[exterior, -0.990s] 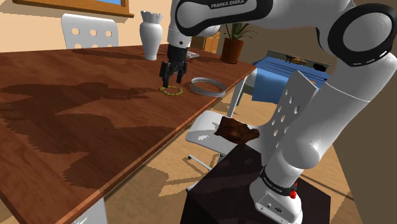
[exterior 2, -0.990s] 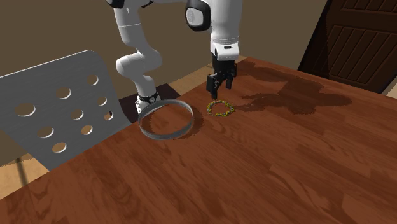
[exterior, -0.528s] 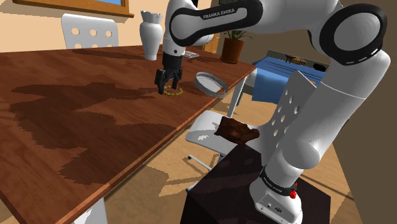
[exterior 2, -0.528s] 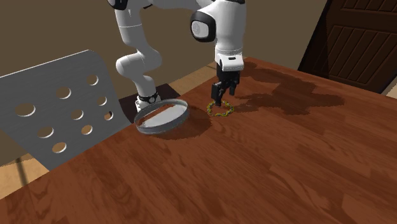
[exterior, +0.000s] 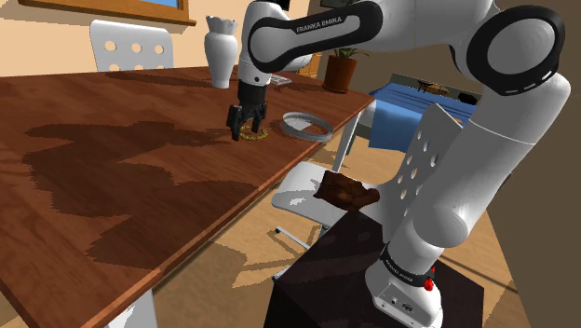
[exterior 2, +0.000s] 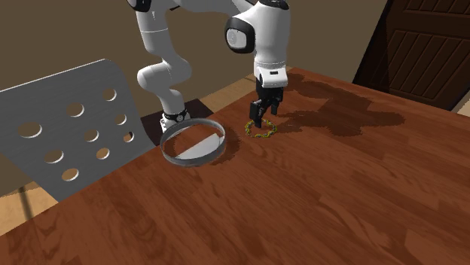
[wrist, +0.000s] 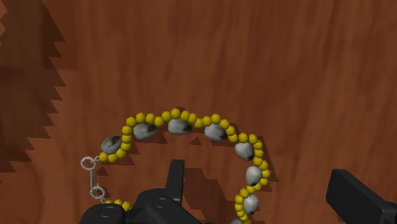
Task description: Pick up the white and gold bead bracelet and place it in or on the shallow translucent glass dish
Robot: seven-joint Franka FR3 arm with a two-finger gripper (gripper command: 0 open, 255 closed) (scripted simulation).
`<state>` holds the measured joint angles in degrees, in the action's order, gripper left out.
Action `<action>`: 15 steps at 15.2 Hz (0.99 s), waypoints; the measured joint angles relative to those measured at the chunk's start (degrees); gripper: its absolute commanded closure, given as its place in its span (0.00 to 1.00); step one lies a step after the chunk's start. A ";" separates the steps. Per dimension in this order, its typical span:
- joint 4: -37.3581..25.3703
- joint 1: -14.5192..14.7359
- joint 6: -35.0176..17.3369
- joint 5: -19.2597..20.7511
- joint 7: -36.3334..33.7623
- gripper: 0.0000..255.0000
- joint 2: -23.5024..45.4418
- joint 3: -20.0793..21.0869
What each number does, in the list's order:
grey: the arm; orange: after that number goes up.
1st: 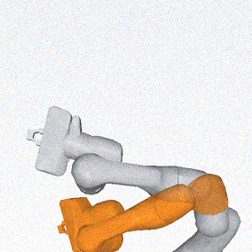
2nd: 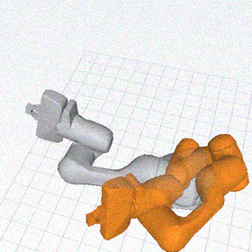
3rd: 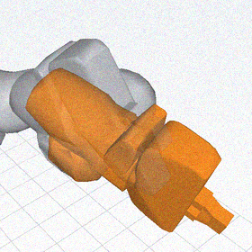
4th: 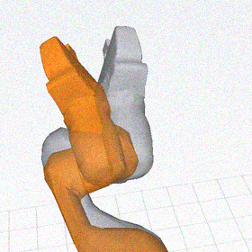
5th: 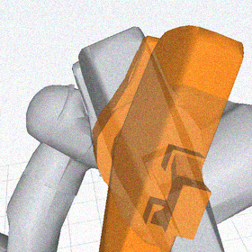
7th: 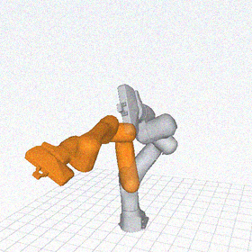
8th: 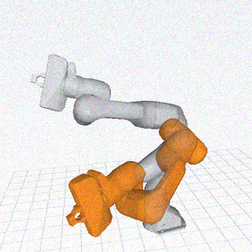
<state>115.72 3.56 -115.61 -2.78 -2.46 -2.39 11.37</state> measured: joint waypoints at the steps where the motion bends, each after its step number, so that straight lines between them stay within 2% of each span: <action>1: 0.00 0.00 -0.01 0.00 0.00 1.00 0.00 0.00; 4: -0.31 -0.31 0.19 2.45 0.05 1.00 -0.45 -0.40; 11: -0.75 -0.15 0.14 0.31 -0.19 1.00 -0.12 -0.25; 15: -1.94 0.01 2.31 -0.01 0.00 1.00 -0.46 -0.14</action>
<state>113.78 3.57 -113.30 -2.79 -2.46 -2.86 11.23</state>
